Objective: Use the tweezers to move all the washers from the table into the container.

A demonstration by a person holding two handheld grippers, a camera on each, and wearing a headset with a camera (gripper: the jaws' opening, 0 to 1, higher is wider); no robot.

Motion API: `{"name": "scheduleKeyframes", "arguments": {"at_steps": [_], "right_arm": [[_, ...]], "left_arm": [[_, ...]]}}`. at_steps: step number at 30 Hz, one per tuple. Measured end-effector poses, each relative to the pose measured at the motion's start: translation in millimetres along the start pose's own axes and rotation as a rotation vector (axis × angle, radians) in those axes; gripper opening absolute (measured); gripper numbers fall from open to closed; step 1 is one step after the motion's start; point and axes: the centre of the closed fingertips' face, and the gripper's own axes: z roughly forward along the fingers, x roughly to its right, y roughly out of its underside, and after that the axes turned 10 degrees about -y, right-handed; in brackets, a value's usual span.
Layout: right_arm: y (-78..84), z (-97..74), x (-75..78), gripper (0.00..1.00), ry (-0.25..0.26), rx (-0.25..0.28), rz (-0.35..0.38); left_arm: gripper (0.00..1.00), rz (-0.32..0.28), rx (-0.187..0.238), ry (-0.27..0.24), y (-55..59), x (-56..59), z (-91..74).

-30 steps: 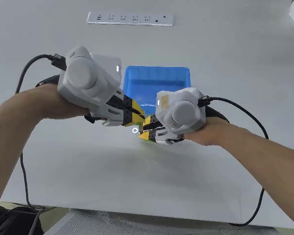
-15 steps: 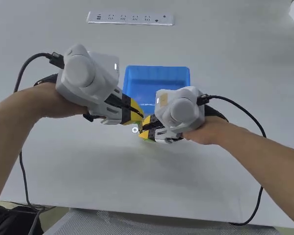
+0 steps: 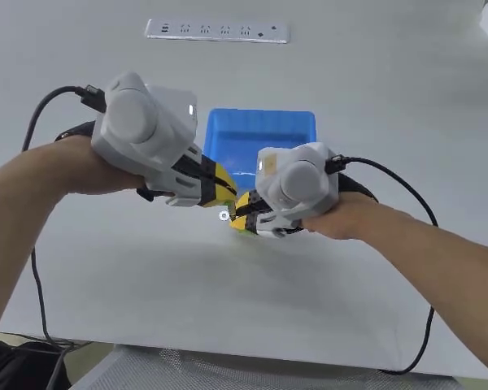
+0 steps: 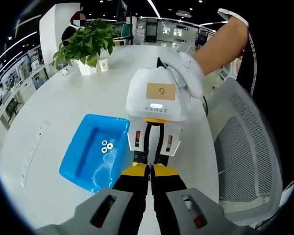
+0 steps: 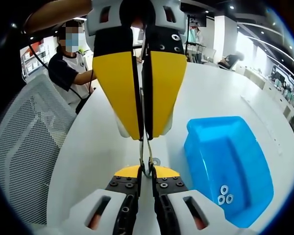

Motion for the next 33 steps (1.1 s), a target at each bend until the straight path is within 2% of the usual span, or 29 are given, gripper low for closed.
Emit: {"name": "scheduleKeyframes", "arguments": {"at_steps": [12, 33], "right_arm": [[-5.1, -7.2, -5.4, 0.1, 0.004, -0.002, -0.011], [-26.9, -37.9, -11.8, 0.1, 0.023, 0.008, -0.029]], "left_arm": [[0.05, 0.007, 0.006, -0.002, -7.0, 3.2, -6.5], [0.05, 0.026, 0.035, -0.021, -35.3, 2.4, -30.2]]}}
